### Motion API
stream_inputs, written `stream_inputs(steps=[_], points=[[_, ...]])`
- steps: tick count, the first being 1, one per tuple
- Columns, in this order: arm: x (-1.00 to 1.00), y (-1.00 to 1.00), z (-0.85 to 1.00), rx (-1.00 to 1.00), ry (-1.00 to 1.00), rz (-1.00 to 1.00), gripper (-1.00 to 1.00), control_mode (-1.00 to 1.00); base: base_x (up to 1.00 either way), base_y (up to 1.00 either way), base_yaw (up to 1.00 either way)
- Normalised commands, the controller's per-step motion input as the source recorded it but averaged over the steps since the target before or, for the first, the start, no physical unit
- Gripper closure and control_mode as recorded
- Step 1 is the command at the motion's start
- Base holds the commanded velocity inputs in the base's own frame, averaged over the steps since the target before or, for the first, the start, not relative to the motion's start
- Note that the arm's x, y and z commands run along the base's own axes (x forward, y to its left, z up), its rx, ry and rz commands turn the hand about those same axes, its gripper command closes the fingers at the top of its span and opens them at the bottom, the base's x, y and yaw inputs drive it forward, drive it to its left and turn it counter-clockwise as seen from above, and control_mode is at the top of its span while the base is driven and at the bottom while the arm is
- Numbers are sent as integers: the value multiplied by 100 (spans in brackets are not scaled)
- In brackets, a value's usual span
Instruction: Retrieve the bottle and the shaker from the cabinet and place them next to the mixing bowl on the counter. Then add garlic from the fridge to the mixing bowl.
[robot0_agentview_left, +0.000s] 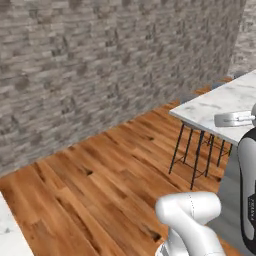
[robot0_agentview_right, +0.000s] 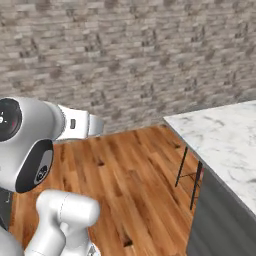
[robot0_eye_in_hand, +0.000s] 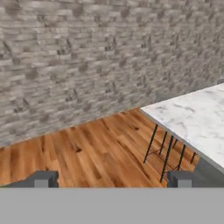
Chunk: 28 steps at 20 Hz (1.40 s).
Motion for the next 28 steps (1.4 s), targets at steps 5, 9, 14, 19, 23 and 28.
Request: stream_inputs(steps=[5, 9, 14, 19, 23, 28], points=[[0, 0, 0, 0, 0, 0, -100, 100, 100, 89, -53], [0, 0, 0, 0, 0, 0, -100, 100, 100, 100, -50], [0, 0, 0, 0, 0, 0, -100, 100, 100, 100, -47], [0, 0, 0, 0, 0, 0, -100, 100, 100, 100, -46], [0, 0, 0, 0, 0, 0, -100, 100, 100, 100, -43], [0, 0, 0, 0, 0, 0, -100, 100, 100, 100, -45]])
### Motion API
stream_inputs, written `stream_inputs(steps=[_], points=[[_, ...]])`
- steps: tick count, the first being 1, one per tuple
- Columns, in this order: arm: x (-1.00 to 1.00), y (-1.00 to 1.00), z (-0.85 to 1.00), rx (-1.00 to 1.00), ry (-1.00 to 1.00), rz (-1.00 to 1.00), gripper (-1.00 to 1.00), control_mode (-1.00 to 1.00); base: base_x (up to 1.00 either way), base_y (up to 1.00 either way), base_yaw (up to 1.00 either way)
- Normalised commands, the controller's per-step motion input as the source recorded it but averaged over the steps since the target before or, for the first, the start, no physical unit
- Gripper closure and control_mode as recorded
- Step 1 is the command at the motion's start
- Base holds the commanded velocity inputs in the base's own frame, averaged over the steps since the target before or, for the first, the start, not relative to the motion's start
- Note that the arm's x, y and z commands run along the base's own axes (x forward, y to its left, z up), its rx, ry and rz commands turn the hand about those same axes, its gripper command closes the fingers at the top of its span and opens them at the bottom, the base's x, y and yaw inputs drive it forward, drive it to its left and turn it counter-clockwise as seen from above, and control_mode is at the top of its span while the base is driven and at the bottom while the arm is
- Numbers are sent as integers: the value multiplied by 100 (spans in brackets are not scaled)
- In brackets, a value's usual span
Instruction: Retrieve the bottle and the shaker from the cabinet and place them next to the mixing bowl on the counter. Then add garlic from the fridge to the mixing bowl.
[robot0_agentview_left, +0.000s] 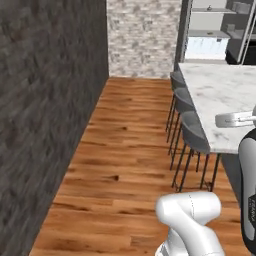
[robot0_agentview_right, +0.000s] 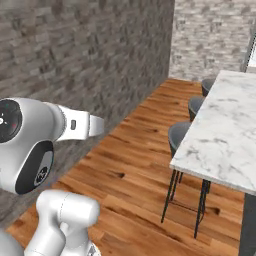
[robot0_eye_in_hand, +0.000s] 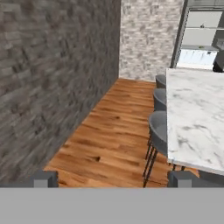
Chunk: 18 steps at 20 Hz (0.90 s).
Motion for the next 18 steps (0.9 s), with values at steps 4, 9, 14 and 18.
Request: stream_inputs(steps=[4, 9, 14, 18], points=[[0, 0, 0, 0, 0, 0, -100, 100, 100, 100, -45], [0, 0, 0, 0, 0, 0, -100, 100, 100, 100, -46], [0, 0, 0, 0, 0, 0, -100, 100, 100, 100, -51], [0, 0, 0, 0, 0, 0, -100, 100, 100, 100, -53]])
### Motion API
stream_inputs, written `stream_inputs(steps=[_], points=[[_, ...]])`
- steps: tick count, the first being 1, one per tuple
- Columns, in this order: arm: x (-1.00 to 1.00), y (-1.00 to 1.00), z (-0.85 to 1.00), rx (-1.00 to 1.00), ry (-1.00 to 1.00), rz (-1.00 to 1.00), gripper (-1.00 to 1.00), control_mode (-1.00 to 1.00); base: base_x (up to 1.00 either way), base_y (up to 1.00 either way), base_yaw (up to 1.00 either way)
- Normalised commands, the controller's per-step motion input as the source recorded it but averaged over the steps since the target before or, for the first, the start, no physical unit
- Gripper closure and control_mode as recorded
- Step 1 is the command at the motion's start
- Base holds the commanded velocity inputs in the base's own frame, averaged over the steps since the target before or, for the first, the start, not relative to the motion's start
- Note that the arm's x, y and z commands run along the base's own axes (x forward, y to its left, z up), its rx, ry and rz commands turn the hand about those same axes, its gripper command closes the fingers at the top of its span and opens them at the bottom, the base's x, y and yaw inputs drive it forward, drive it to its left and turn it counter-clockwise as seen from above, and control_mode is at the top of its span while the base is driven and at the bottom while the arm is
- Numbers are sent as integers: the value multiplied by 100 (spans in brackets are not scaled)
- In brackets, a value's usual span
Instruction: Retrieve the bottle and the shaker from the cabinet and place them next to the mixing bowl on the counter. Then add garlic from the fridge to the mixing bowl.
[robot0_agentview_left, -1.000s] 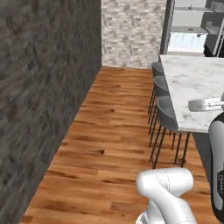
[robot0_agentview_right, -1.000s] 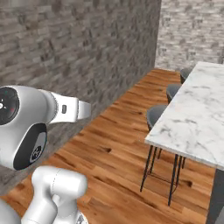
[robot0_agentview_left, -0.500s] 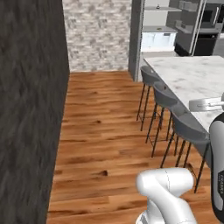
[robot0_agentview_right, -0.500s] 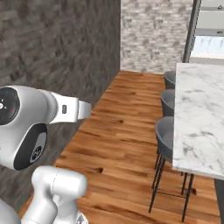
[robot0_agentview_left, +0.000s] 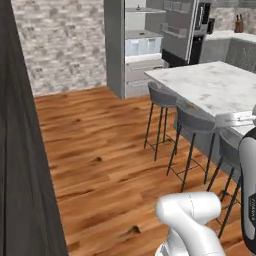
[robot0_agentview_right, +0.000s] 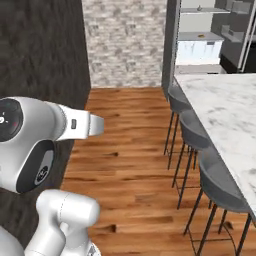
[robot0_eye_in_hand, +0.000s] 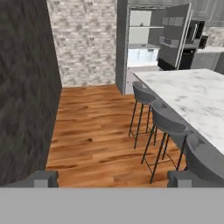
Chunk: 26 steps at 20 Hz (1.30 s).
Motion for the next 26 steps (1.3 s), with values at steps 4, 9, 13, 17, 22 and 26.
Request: stream_inputs(steps=[4, 9, 13, 17, 22, 26], points=[[0, 0, 0, 0, 0, 0, -100, 100, 100, 100, -51], [0, 0, 0, 0, 0, 0, -100, 100, 100, 100, -48], [0, 0, 0, 0, 0, 0, -100, 100, 100, 84, -35], [0, 0, 0, 0, 0, 0, -100, 100, 100, 59, -15], [0, 0, 0, 0, 0, 0, -100, 100, 100, 82, -17], [0, 0, 0, 0, 0, 0, -100, 100, 100, 90, -18]])
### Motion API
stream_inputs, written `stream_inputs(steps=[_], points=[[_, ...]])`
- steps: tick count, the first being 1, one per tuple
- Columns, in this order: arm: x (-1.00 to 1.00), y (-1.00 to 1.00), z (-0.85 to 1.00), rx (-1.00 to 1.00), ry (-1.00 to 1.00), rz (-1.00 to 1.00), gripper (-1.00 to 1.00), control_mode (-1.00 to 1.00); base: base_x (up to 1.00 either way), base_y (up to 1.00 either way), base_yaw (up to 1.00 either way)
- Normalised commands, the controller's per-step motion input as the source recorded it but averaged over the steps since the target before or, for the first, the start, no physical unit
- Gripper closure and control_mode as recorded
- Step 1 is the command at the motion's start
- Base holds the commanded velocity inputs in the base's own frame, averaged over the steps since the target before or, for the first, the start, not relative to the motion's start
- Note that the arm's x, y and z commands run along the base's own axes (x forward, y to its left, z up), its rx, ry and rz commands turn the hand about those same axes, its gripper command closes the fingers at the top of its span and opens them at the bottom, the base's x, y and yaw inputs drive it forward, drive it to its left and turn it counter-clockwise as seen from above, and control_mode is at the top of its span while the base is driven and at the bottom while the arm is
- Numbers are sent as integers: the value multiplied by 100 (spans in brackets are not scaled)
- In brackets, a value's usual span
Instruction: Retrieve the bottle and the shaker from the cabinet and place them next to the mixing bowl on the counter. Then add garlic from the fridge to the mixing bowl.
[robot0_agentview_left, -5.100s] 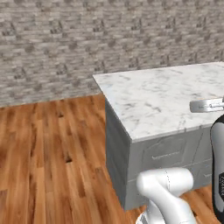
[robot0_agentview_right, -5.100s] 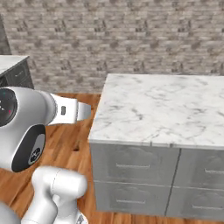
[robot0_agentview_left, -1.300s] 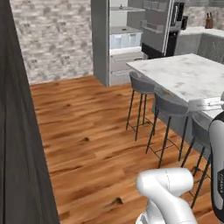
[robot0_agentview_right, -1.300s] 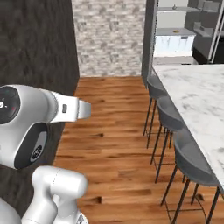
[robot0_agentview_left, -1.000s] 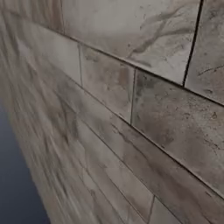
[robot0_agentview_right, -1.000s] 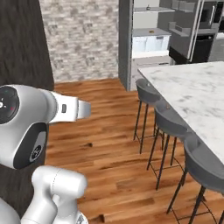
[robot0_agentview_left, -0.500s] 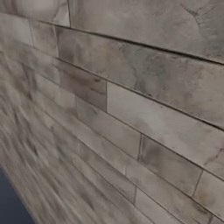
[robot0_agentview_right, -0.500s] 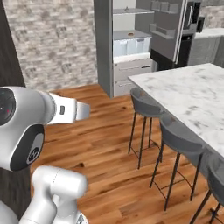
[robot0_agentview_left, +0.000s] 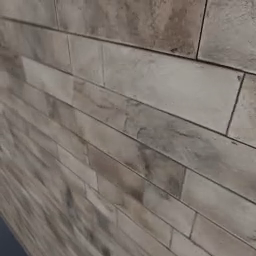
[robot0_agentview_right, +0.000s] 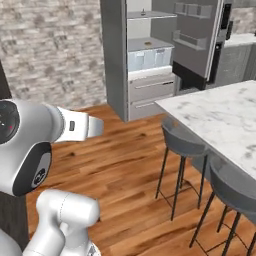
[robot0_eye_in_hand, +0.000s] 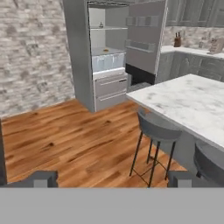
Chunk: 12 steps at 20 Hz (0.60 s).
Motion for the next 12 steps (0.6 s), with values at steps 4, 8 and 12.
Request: stream_inputs(steps=[4, 8, 12], points=[[0, 0, 0, 0, 0, 0, -100, 100, 100, 91, -20], [0, 0, 0, 0, 0, 0, -100, 100, 100, 91, -21], [0, 0, 0, 0, 0, 0, -100, 100, 100, 78, -18]])
